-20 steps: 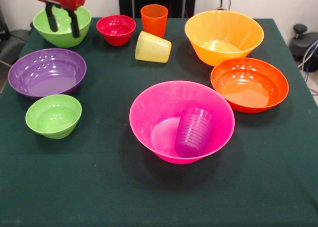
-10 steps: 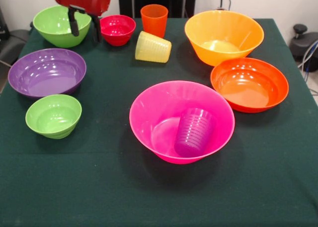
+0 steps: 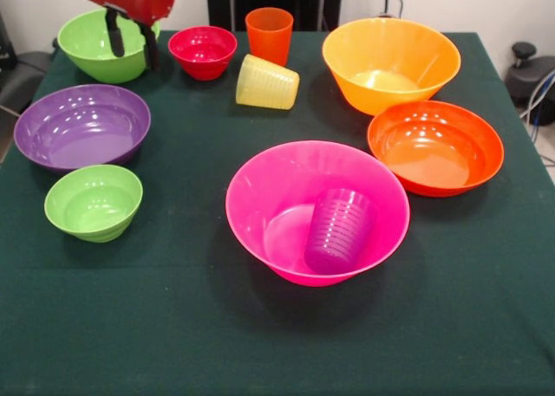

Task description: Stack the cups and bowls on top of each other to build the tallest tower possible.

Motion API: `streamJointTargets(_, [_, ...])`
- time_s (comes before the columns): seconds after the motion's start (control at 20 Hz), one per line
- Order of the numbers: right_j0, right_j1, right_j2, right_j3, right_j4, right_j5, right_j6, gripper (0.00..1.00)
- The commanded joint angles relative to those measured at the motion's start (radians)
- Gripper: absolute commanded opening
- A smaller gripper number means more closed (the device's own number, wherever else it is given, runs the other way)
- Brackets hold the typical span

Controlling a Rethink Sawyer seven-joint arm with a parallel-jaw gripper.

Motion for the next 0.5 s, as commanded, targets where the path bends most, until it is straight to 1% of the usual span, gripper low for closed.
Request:
streamJointTargets(0.05, [0.002,0.041,-0.018,-0.047,0.048,-0.021,0.108,1.00])
streamJointTargets(0.15, [0.007,0.020,-0.020,-0.044,0.060,-0.001,0.100,1.00])
streamJointTargets(0.3, [0.021,0.004,-0.033,-0.027,0.078,-0.002,0.114,1.00])
streamJointTargets(0.4, [0.032,0.009,-0.043,-0.023,0.090,-0.011,0.126,1.00])
streamJointTargets(0.5, [0.050,0.020,-0.066,-0.021,0.100,-0.035,0.161,1.00])
